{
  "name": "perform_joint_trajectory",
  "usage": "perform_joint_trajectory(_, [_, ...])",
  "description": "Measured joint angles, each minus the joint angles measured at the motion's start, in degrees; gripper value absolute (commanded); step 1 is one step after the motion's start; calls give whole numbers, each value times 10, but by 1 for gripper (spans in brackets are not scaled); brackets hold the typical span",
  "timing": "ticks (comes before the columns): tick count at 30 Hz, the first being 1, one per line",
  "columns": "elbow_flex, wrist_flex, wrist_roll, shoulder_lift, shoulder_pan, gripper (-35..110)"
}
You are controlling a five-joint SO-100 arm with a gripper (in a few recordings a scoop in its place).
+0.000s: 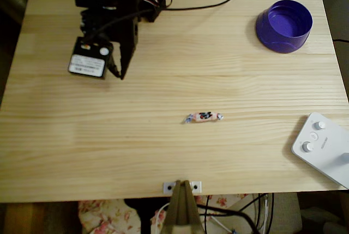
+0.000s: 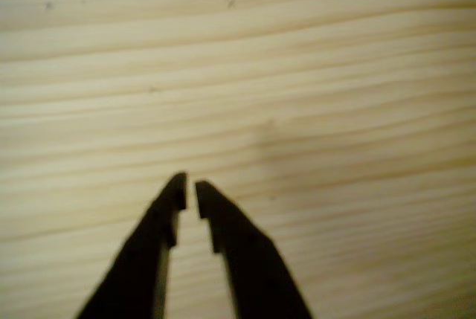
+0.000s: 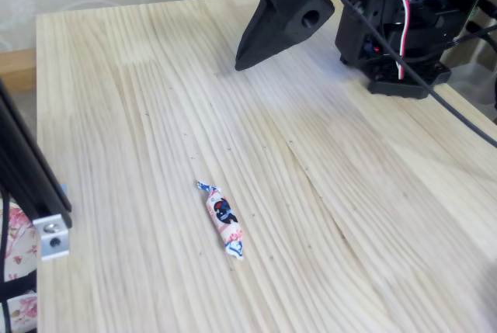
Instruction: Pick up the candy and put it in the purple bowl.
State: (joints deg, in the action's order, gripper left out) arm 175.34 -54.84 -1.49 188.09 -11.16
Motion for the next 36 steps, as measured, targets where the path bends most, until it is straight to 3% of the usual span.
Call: perform_joint_trajectory(36, [0, 0, 9, 0, -10, -1])
